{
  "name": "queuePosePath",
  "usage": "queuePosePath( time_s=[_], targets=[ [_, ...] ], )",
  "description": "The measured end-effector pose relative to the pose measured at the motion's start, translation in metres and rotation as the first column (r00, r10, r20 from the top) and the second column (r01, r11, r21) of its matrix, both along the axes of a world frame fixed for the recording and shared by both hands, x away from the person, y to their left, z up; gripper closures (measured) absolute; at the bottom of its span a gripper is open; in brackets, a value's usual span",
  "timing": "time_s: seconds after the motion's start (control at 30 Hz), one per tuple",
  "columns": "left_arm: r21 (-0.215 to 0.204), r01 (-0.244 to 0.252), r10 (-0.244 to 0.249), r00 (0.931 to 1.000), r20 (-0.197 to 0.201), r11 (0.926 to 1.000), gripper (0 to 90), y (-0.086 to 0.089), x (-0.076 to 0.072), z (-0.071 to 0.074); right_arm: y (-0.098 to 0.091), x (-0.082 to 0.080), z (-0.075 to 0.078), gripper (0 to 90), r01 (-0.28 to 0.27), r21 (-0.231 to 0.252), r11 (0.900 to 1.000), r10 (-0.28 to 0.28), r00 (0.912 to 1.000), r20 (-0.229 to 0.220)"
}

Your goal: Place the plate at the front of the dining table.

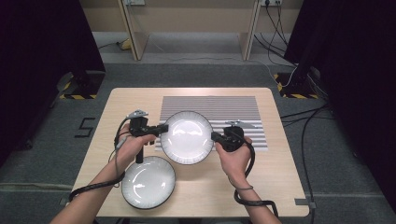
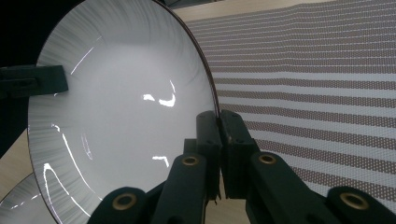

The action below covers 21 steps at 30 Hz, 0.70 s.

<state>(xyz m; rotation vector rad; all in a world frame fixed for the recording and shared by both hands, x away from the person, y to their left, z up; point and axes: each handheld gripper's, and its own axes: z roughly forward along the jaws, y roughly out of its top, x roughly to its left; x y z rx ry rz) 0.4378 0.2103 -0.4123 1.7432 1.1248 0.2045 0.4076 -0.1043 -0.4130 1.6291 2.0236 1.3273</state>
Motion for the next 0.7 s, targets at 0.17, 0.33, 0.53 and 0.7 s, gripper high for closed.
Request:
queuePosePath(
  time_s=[0.17, 0.33, 0.53, 0.7],
  targets=[
    [-0.007, 0.006, -0.006, 1.0000, -0.005, 1.0000, 84.7, -0.003, 0.006, 0.000, -0.003, 0.003, 0.002, 87.6, 0.016, -0.007, 0.9998, -0.016, 0.9999, 0.003],
    [-0.005, 0.009, -0.009, 1.0000, -0.005, 0.9999, 84.7, -0.006, 0.011, 0.001, -0.005, 0.006, 0.002, 87.6, 0.021, -0.005, 0.9998, -0.021, 0.9998, 0.002],
    [-0.011, 0.011, -0.011, 0.9999, 0.001, 0.9999, 84.7, -0.009, 0.017, -0.001, -0.008, 0.010, 0.002, 87.6, 0.028, -0.007, 0.9996, -0.028, 0.9996, 0.004],
    [-0.014, 0.013, -0.013, 0.9999, 0.000, 0.9998, 84.7, -0.012, 0.023, -0.002, -0.009, 0.014, 0.001, 87.6, 0.036, -0.010, 0.9993, -0.036, 0.9994, 0.005]
  ],
)
